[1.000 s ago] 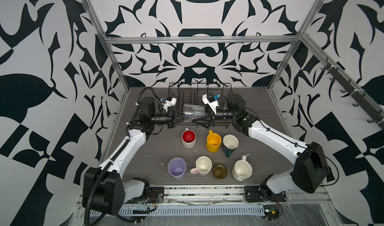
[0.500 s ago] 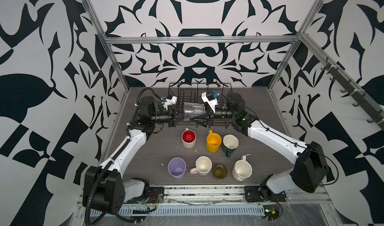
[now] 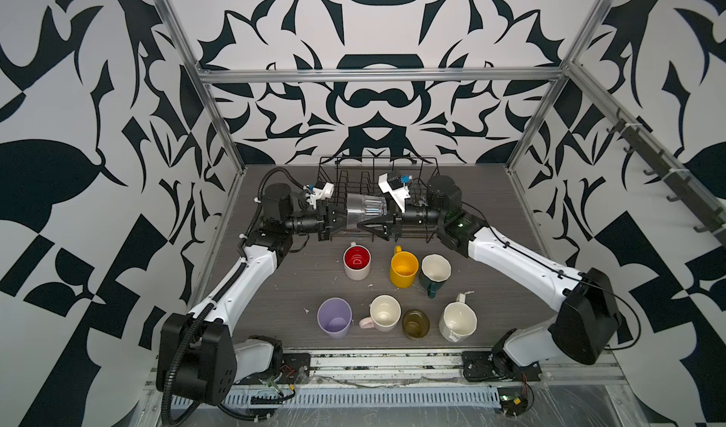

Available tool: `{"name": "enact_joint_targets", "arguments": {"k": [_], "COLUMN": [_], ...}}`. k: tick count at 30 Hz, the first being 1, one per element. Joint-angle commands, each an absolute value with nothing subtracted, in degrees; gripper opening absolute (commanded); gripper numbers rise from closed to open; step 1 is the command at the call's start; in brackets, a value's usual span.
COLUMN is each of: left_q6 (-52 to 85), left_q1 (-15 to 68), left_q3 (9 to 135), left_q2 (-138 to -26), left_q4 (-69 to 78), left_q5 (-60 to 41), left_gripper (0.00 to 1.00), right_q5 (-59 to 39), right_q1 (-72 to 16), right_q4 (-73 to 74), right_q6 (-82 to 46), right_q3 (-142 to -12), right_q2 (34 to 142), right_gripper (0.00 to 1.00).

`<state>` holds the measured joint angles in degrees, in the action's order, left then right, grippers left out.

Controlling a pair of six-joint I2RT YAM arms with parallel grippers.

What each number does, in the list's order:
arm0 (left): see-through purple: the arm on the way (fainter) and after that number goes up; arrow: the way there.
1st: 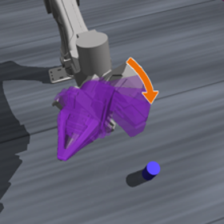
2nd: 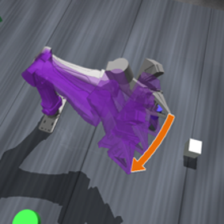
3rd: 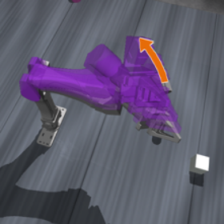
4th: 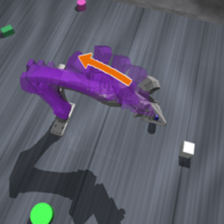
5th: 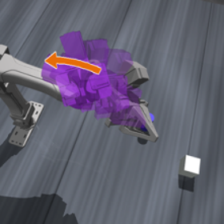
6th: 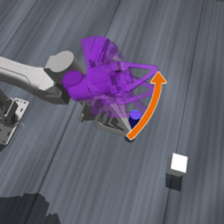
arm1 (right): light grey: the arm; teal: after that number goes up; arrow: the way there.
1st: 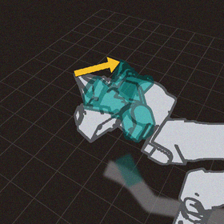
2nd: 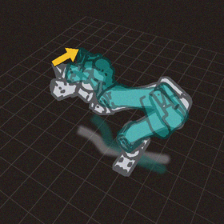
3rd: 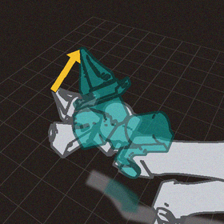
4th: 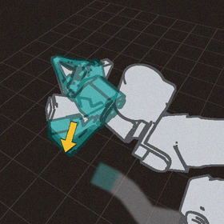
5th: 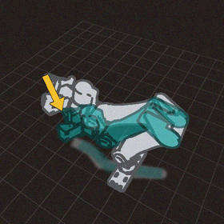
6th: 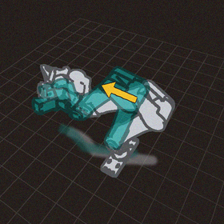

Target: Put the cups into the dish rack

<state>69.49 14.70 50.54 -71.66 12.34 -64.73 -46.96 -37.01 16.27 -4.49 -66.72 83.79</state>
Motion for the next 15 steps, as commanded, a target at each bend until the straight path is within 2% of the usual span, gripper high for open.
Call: {"name": "enact_joint_targets", "arguments": {"k": [1,10,15], "left_q6": [66.8,65.1,61.1], "left_q1": [16.2,15.2,14.7], "left_q3": [50.2,51.3,52.7], "left_q2": [-70.9,-70.5,-70.0], "left_q4": [11.9,8.4,2.9], "left_q5": [-66.1,-65.5,-64.8], "left_gripper": [0.14,0.55,0.72], "right_q5": [-35.1,-30.7,-28.9], "right_q1": [-37.3,-37.3,-37.0], "right_q4": [17.1,12.6,9.6], "right_q6": [-5.6,-5.6,-5.6], "right_q3": [-70.4,-72.0,-73.4], "right_q2": [82.0,79.0,78.2], "right_gripper": [0.00,0.00,0.00]}}
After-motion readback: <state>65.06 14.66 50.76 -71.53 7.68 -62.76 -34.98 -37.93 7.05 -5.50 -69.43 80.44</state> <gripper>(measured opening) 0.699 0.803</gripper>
